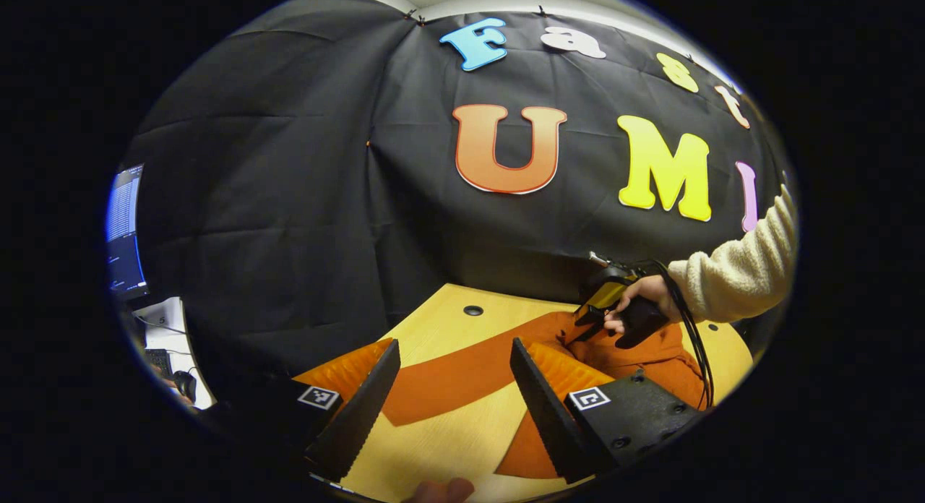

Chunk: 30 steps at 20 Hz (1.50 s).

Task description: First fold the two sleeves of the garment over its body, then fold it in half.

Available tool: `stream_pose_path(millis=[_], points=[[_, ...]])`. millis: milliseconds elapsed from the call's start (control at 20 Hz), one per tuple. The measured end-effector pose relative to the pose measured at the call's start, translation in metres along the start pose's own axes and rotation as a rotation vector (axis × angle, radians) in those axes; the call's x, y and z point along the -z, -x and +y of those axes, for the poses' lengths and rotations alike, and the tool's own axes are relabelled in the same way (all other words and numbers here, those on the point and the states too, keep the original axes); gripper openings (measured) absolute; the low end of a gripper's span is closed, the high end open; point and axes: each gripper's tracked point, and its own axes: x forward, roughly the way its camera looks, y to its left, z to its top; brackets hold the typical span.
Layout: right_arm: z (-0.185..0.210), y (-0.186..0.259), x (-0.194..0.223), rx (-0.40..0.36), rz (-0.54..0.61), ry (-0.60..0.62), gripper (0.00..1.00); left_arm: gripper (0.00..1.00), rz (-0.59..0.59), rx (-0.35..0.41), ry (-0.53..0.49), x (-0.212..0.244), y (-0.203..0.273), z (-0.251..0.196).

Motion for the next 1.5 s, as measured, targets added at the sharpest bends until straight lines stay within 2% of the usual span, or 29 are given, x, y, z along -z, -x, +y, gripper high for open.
stream_pose_path(millis=[50,100,150,200,250,300,400,600,650,700,800,850,950,1200,1350,1400,1500], points=[[-0.001,-0.001,0.002,0.016,0.003,0.011,0.40,0.99,0.012,-0.011,0.004,0.004,0.000,0.004],[-0.009,0.000,0.002,0.057,0.009,0.037,0.46,0.98,0.020,-0.025,-0.002,0.007,-0.002,0.008],[-0.016,0.008,0.003,0.081,0.002,0.065,0.60,0.99,0.026,-0.034,-0.004,0.008,-0.003,0.010],[-0.016,0.016,-0.001,0.075,-0.005,0.065,0.65,0.99,0.025,-0.038,-0.003,0.006,-0.004,0.012],[-0.014,0.022,-0.002,0.063,-0.013,0.050,0.67,0.98,0.033,-0.046,-0.006,0.005,-0.006,0.014],[-0.010,0.033,-0.003,0.031,-0.017,0.033,0.71,0.99,0.033,-0.049,-0.008,0.003,-0.009,0.015],[-0.011,0.065,-0.003,-0.011,-0.024,0.004,0.84,0.99,0.035,-0.050,-0.017,0.000,-0.014,0.014],[-0.028,0.136,0.007,-0.081,-0.090,-0.019,0.88,0.98,0.063,-0.069,-0.004,0.007,-0.039,0.019],[-0.035,0.155,0.016,-0.093,-0.103,0.002,0.89,0.99,0.080,-0.071,0.003,0.012,-0.046,0.020],[-0.043,0.174,0.024,-0.107,-0.126,0.033,0.83,0.99,0.101,-0.094,0.002,0.018,-0.054,0.027],[-0.055,0.213,0.044,-0.148,-0.188,0.102,0.84,0.99,0.136,-0.134,0.012,0.029,-0.072,0.035],[-0.058,0.232,0.061,-0.169,-0.209,0.136,0.93,0.99,0.161,-0.154,0.026,0.036,-0.080,0.039],[-0.075,0.261,0.093,-0.186,-0.256,0.192,0.95,0.99,0.246,-0.191,0.076,0.061,-0.099,0.054],[-0.115,0.291,0.159,-0.121,-0.323,0.272,0.96,0.99,0.432,-0.299,0.187,0.107,-0.119,0.074],[-0.133,0.301,0.192,-0.080,-0.337,0.298,0.97,0.98,0.615,-0.314,0.222,0.142,-0.116,0.065],[-0.140,0.306,0.201,-0.064,-0.351,0.305,0.93,0.98,0.680,-0.318,0.232,0.154,-0.112,0.060],[-0.151,0.313,0.218,-0.056,-0.368,0.289,0.93,1.00,0.764,-0.339,0.281,0.168,-0.112,0.055]])
